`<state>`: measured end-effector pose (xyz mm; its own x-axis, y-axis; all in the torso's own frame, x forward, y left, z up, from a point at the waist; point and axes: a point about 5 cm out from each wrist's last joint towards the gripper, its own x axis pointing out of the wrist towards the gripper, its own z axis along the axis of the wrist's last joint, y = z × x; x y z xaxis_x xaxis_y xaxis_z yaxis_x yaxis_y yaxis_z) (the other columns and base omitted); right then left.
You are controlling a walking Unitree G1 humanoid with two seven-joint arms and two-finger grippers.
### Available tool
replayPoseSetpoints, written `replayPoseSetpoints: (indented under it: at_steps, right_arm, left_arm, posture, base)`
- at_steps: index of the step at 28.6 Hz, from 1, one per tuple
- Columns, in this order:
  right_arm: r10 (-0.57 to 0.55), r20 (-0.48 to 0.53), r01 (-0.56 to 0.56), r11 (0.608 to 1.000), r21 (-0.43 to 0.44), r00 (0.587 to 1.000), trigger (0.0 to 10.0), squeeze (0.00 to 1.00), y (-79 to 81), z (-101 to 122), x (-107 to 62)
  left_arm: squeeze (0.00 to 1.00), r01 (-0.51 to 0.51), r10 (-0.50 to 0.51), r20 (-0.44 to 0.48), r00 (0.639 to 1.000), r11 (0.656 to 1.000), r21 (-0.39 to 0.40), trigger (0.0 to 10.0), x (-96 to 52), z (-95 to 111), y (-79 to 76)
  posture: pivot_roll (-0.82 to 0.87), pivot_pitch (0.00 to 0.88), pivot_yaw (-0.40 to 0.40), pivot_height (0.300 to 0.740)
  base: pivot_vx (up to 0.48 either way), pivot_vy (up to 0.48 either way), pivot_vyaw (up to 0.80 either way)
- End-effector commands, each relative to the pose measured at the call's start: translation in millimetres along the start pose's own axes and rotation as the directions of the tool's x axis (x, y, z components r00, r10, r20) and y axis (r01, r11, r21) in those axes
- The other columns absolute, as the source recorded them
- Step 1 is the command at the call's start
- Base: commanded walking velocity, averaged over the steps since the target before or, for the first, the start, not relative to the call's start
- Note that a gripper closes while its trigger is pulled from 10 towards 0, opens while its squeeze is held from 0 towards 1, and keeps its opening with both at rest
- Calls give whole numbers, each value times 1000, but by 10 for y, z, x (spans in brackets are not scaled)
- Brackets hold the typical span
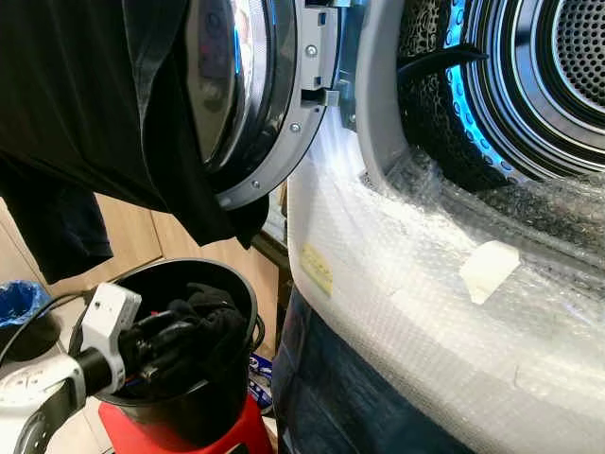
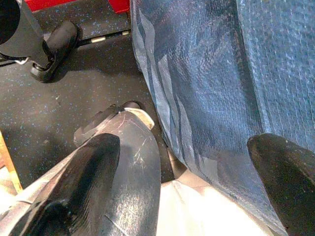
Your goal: Clothes washing
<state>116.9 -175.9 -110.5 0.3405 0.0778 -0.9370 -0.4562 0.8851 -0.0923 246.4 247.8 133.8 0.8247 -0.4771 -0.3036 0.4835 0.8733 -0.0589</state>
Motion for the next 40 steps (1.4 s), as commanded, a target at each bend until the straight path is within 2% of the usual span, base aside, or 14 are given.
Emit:
replayPoseSetpoints:
  at_steps: [1, 12, 14, 21, 25, 26, 27, 28, 31, 40]
  right_arm:
    - [-2, -10, 2, 1000, 2, 1000, 10000, 0, -15, -20, -4]
    - [-2, -10, 2, 1000, 7, 1000, 10000, 0, -13, -23, -4]
    - [-1, -10, 1, 1000, 7, 1000, 10000, 0, -12, -24, -4]
    - [-3, -9, 3, 1000, 7, 1000, 10000, 0, -14, -14, -3]
    - [0, -11, 0, 1000, -1, 1000, 10000, 0, -16, -11, -2]
    - [-1, -12, 1, 1000, 0, 1000, 10000, 0, -17, -11, -2]
    - [-1, -12, 1, 1000, 0, 1000, 10000, 0, -17, -11, -2]
    - [-1, -12, 1, 1000, -1, 1000, 10000, 0, -17, -10, -2]
    - [-3, -11, 3, 1000, -2, 1000, 10000, 0, -16, -13, -2]
    - [2, -15, -2, 1000, -16, 1000, 10000, 0, -13, -23, -4]
  left_arm:
    - [1000, -26, 26, 3, 1000, 1000, 13, 10000, -65, 33, 62]
    - [1000, -34, 34, 4, 999, 999, 9, 10000, -56, 27, 87]
    - [1000, -63, 63, 10, 998, 998, 0, 10000, -45, 13, 119]
    - [1000, -74, 75, 16, 997, 996, -46, 10000, 40, -66, 123]
    - [1000, -130, 133, 44, 990, 990, -51, 10000, 99, -31, 207]
    - [110, -140, 142, 34, 989, 989, -46, 10000, 119, -37, 221]
    - [110, -138, 140, 29, 990, 989, -45, 10000, 125, -42, 221]
    - [0, -133, 134, 18, 991, 990, -41, 10000, 132, -54, 219]
    - [0, -88, 87, -104, 991, 996, -5, 10000, 155, -244, 158]
    - [0, -35, 32, -140, 990, 999, -17, 10000, 157, -352, 78]
  posture:
    - [323, 0, -59, 740]
    - [325, 6, -55, 740]
    - [327, 4, -55, 740]
    - [320, 8, -56, 740]
    - [323, 3, -59, 740]
    - [323, 3, -59, 740]
    - [323, 3, -59, 740]
    - [318, 0, -57, 740]
    - [309, 0, -52, 740]
    - [315, 0, -55, 740]
  base:
    - [0, 0, 0]
    - [0, 0, 0]
    - [0, 0, 0]
    - [0, 0, 0]
    - [0, 0, 0]
    - [0, 0, 0]
    - [0, 0, 0]
    - [0, 0, 0]
    - [0, 0, 0]
    - [0, 0, 0]
